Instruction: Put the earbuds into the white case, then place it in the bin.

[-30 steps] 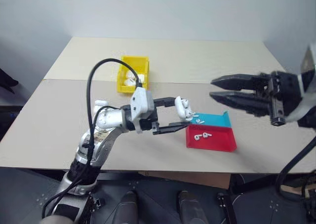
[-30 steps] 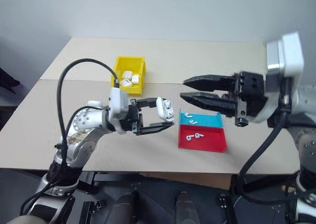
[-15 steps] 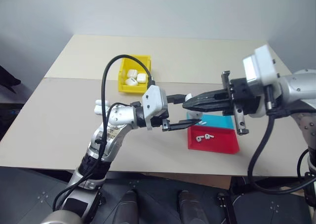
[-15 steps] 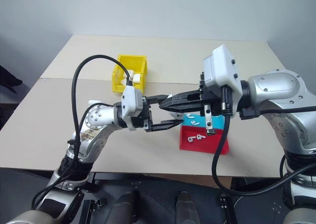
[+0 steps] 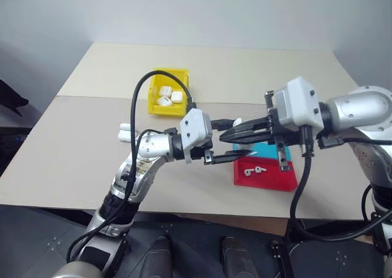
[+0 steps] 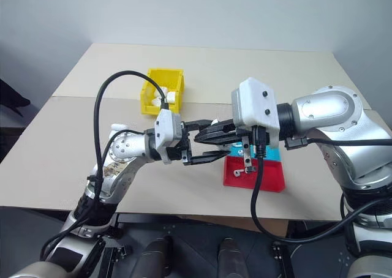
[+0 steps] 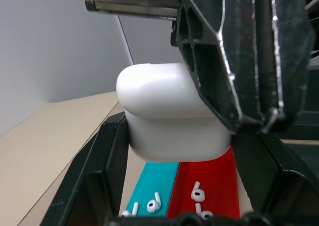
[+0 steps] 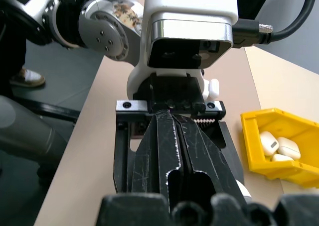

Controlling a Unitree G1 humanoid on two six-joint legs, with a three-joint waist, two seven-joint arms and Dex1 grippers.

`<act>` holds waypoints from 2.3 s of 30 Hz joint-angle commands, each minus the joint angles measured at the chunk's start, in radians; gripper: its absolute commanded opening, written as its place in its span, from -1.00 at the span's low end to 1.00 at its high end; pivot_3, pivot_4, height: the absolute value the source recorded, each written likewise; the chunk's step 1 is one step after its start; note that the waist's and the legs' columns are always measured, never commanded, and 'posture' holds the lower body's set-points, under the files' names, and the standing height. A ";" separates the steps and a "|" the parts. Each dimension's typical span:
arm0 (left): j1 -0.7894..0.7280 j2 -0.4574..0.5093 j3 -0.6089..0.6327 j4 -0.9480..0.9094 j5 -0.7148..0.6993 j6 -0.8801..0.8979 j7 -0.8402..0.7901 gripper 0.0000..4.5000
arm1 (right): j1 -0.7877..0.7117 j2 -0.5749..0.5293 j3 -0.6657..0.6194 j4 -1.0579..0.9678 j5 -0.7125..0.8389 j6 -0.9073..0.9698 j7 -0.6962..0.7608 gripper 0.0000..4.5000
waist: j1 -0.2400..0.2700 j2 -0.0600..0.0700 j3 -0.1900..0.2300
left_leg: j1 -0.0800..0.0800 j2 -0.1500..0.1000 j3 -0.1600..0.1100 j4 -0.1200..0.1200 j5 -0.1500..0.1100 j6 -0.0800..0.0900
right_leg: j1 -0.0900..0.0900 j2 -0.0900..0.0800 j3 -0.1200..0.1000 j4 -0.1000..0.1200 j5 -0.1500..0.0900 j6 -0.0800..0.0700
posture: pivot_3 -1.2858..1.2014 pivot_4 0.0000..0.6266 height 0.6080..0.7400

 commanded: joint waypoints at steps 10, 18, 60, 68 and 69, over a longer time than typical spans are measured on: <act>0.002 -0.002 0.046 -0.062 -0.044 -0.038 -0.003 0.24 | -0.030 -0.033 -0.149 0.064 0.055 -0.001 0.018 -0.97 | 0.009 0.000 0.000 | 0.000 0.000 0.000 0.001 0.000 0.000 | 0.001 0.000 0.000 0.000 0.000 0.000 | 0.03 -0.52 1.00; -0.034 -0.031 0.112 -0.038 0.032 0.026 0.192 0.24 | 0.012 -0.015 -0.313 0.113 0.131 0.032 -0.089 -0.97 | 0.009 0.000 0.000 | 0.001 0.000 0.000 0.001 0.000 0.001 | 0.002 0.000 0.000 0.000 0.000 0.000 | 0.03 -0.52 1.00; -0.475 -0.062 0.367 0.807 0.057 -0.129 0.341 0.99 | 0.449 -0.013 -0.372 -0.002 -0.031 -0.024 -0.296 -1.00 | 0.021 0.000 0.000 | -0.001 -0.002 -0.001 -0.001 -0.003 -0.010 | 0.003 0.000 0.000 0.000 0.003 0.012 | 0.03 -0.52 1.00; -0.063 0.201 0.295 0.096 -0.119 0.214 0.071 0.99 | 0.572 -0.066 -0.441 0.064 -0.137 -0.270 -0.142 -1.00 | -0.002 0.000 0.000 | 0.005 -0.001 -0.001 0.000 0.000 -0.005 | 0.006 0.000 0.000 0.002 0.000 0.009 | 0.03 -0.52 1.00; -0.029 0.241 0.309 0.047 -0.153 0.252 0.044 0.99 | 0.583 -0.081 -0.456 0.083 -0.145 -0.284 -0.125 -1.00 | -0.001 0.000 0.000 | 0.006 -0.001 -0.001 0.001 0.000 -0.006 | 0.008 0.000 0.000 0.001 -0.002 0.004 | 0.03 -0.52 1.00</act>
